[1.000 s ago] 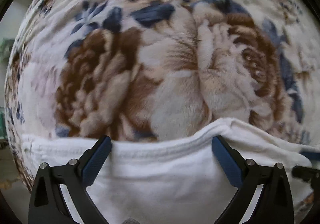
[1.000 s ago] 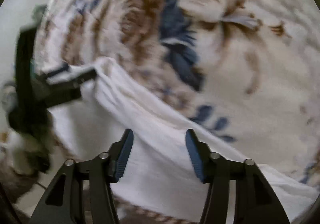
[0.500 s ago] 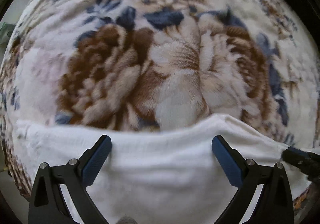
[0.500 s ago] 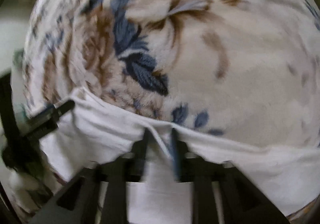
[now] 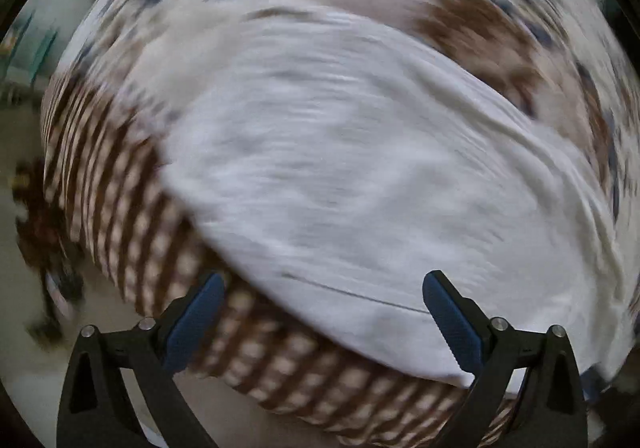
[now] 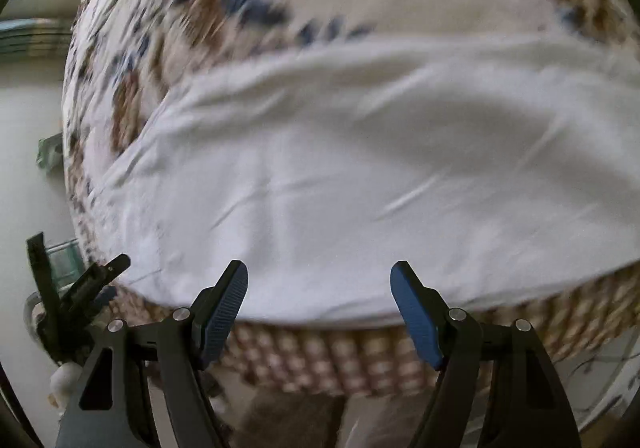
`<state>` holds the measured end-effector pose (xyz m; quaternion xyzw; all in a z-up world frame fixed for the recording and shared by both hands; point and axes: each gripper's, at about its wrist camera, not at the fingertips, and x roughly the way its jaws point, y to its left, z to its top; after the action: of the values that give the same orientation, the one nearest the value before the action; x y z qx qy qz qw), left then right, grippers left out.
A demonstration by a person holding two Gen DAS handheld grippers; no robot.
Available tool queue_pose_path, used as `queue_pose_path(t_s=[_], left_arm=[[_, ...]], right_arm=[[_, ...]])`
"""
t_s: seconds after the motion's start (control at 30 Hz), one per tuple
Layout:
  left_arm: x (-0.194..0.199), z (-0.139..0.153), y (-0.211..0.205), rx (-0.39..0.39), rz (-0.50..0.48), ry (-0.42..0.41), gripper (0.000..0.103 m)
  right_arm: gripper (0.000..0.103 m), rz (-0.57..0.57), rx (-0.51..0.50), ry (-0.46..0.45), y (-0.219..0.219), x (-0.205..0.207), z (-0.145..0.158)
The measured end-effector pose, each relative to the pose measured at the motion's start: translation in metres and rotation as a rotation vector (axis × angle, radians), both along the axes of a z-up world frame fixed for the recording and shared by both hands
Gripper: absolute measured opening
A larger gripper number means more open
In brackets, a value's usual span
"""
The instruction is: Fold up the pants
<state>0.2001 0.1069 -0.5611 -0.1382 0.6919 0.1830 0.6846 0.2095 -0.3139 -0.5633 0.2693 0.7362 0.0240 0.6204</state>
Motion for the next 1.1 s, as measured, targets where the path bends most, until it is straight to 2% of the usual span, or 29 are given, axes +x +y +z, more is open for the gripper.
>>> queue_pose_path(t_s=[0.03,0.07,0.1,0.17,0.23,0.27,0.33,0.37,0.43,0.47,0.5,0.53,0.6,0.67,0.83,0.93,1.0,1.07,1.1], left_arm=[[-0.001,-0.001,0.019,-0.015,0.049,-0.005,0.094],[-0.004,-0.002,0.040,-0.023,0.092,-0.012,0.083],[-0.005,-0.003,0.051,-0.028,0.112,-0.014,0.080],[-0.005,-0.011,0.078,-0.043,0.152,-0.009,0.080],[-0.002,-0.026,0.100,-0.095,0.183,-0.004,0.077],[0.000,-0.032,0.109,-0.128,0.197,-0.007,0.072],[0.014,-0.038,0.124,-0.187,0.206,-0.032,0.039],[0.028,-0.039,0.130,-0.189,0.195,-0.043,0.037],[0.048,-0.039,0.137,-0.162,0.154,-0.055,0.030],[0.068,-0.034,0.133,-0.142,0.128,-0.068,0.028],[0.073,-0.028,0.126,-0.125,0.103,-0.080,0.026],[0.063,-0.016,0.120,-0.112,0.082,-0.098,0.023],[0.073,-0.001,0.121,-0.106,0.060,-0.138,0.021],[0.072,0.011,0.118,-0.105,0.052,-0.166,0.018],[0.071,0.029,0.126,-0.103,0.022,-0.206,0.017],[0.057,0.007,0.142,-0.089,0.010,-0.191,0.017],[0.048,-0.018,0.136,-0.083,-0.007,-0.144,0.018],[0.049,-0.027,0.134,-0.072,-0.029,-0.105,0.023],[0.050,-0.025,0.131,-0.056,-0.035,-0.096,0.032]], right_arm=[[0.076,0.007,0.016,0.011,0.019,-0.003,-0.004],[0.076,0.016,0.030,0.018,0.035,-0.004,-0.009],[0.076,0.024,0.048,0.029,0.055,-0.004,-0.014],[0.075,-0.005,0.069,0.058,0.089,-0.002,-0.027],[0.071,-0.083,0.070,0.122,0.116,-0.010,-0.037],[0.071,-0.124,0.071,0.149,0.124,-0.014,-0.040],[0.070,-0.237,0.114,0.214,0.136,-0.029,-0.049],[0.066,-0.276,0.142,0.259,0.146,-0.038,-0.057],[0.064,-0.338,0.181,0.309,0.157,-0.053,-0.066],[0.056,-0.370,0.214,0.304,0.162,-0.059,-0.069],[0.043,-0.385,0.217,0.290,0.164,-0.061,-0.069],[0.037,-0.395,0.202,0.260,0.167,-0.063,-0.067],[0.016,-0.386,0.145,0.216,0.171,-0.063,-0.062],[0.011,-0.392,0.125,0.199,0.174,-0.063,-0.060],[0.006,-0.344,0.118,0.147,0.191,-0.062,-0.049],[0.005,-0.311,0.134,0.135,0.200,-0.063,-0.050],[0.005,-0.285,0.127,0.142,0.208,-0.059,-0.056],[0.005,-0.242,0.128,0.160,0.210,-0.055,-0.067],[0.006,-0.238,0.143,0.173,0.210,-0.053,-0.071]])
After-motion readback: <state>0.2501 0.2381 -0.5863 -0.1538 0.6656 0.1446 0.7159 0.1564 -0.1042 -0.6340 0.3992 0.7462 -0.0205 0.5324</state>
